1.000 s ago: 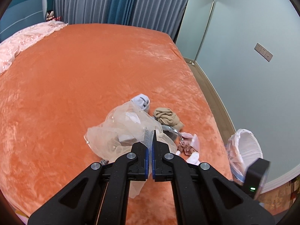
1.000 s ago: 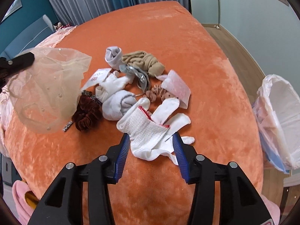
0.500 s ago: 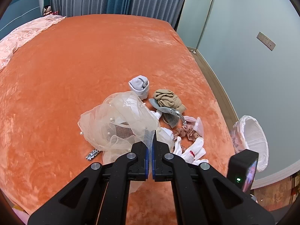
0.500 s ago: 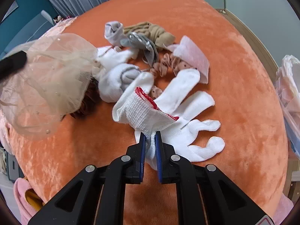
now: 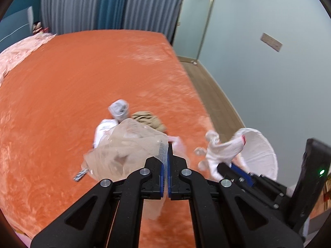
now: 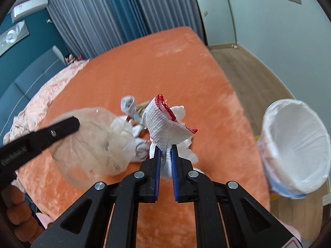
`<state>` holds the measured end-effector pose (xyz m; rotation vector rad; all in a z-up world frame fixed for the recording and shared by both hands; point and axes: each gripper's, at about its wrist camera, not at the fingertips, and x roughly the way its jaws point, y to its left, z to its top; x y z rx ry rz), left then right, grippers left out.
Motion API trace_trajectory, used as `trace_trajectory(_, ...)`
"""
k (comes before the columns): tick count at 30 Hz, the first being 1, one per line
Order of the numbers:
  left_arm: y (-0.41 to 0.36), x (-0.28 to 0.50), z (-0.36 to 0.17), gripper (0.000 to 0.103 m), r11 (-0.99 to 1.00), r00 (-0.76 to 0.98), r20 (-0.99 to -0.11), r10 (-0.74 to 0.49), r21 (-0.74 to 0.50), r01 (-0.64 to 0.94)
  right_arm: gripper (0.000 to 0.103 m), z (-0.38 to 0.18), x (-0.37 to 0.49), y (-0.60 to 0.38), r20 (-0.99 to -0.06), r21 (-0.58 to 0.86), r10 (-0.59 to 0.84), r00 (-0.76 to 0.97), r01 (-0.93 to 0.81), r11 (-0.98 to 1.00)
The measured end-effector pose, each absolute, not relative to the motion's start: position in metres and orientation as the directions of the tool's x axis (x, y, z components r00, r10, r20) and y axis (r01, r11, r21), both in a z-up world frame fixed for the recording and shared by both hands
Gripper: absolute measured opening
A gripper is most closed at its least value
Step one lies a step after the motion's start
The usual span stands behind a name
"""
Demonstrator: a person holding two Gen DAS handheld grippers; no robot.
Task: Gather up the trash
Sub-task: 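Carry the mesh bag and white glove over the trash bin with both tools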
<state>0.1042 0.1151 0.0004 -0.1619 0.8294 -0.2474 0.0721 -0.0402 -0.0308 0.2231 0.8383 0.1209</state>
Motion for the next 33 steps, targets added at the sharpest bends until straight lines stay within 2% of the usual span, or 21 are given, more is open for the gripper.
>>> trace_trajectory(5,0.071,0.100,0.021,0.001,0.938,0.645,-0.681,-0.347,-0.247,0.244,0.009,-0.003,0.060,-0.088,-0.676,0.251,0.146,0.722,0.040,0.967)
trace_trajectory(15,-0.038,0.100,0.044,0.001,0.866,0.591,-0.642,-0.488,-0.274,0.418,0.009,0.010,0.038,-0.186,-0.638,0.246,0.012,0.770,0.190,0.950)
trace_trajectory(28,-0.144,0.117,0.042,0.002,0.782,0.497,-0.632,-0.594,-0.310,0.541,0.010,-0.012,0.030,-0.271,-0.666,0.259,-0.070,0.743,0.318,0.912)
trace_trajectory(31,-0.159,0.122,0.039,0.002,0.770,0.486,-0.627,-0.608,-0.320,0.552,0.014,-0.016,0.034,-0.279,-0.674,0.269,-0.070,0.735,0.333,0.904)
trace_trajectory(32,-0.162,0.125,0.037,0.008,0.774,0.491,-0.627,-0.605,-0.319,0.546,0.016,-0.018,0.031,-0.280,-0.676,0.266,-0.076,0.733,0.339,0.902)
trace_trajectory(33,-0.165,0.128,0.036,0.029,0.782,0.495,-0.632,-0.596,-0.319,0.535,0.019,-0.020,0.032,-0.280,-0.677,0.264,-0.084,0.731,0.349,0.899)
